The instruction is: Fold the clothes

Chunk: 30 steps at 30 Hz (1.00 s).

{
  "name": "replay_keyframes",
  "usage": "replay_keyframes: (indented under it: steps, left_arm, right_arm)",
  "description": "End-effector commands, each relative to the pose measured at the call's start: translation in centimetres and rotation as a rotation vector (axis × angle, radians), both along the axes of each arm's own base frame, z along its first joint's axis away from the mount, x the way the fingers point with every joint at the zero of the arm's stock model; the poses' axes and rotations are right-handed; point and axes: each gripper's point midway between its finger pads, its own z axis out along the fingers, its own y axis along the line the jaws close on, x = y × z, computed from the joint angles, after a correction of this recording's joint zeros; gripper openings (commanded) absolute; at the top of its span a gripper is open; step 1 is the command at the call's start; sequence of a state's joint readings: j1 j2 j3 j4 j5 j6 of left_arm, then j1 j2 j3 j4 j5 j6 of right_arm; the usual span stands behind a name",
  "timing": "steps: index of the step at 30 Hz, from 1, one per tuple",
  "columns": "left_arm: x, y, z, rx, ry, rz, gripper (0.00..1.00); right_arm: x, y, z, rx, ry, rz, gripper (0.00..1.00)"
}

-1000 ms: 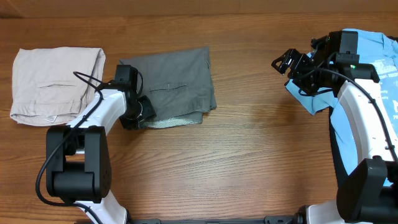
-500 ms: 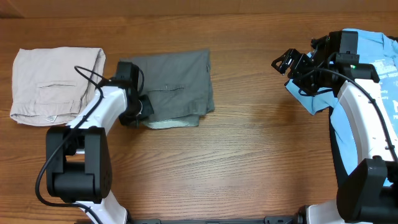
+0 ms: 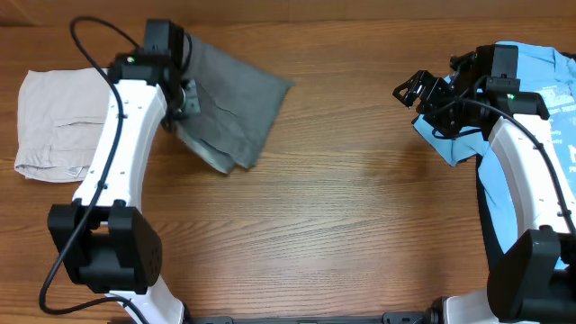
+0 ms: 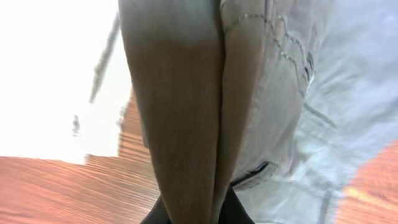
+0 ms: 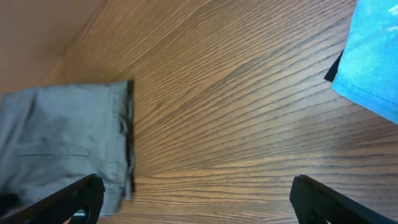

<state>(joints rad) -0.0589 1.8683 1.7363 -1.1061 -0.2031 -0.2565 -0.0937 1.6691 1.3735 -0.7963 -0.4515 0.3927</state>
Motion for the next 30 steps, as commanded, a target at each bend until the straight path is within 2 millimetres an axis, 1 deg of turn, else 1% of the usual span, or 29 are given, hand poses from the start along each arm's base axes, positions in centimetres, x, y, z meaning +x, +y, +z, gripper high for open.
replay_keyframes:
  steps: [1, 5, 9, 18, 30]
  left_arm:
    - [1.4, 2.3, 4.2, 0.119, -0.096, 0.026, 0.04]
    - [1.9, 3.3, 5.5, 0.139, -0.121, 0.019, 0.04]
    - [1.8, 5.9, 6.7, 0.208, -0.136, 0.073, 0.04]
    - [1.4, 9.8, 8.6, 0.253, -0.164, 0.167, 0.04]
    - [-0.2, 14.5, 9.0, 0.242, -0.172, 0.327, 0.04]
  right_arm:
    - [0.1, -0.2, -0.1, -0.005, -0.002, -0.006, 1.0]
    - [0.1, -0.2, -0.1, -0.005, -0.002, -0.006, 1.0]
    - [0.1, -0.2, -0.1, -0.005, -0.002, -0.005, 1.0]
    - [0.1, -0.2, -0.1, -0.005, -0.002, -0.005, 1.0]
    - [0.1, -0.2, -0.1, -0.006, -0.002, -0.006, 1.0]
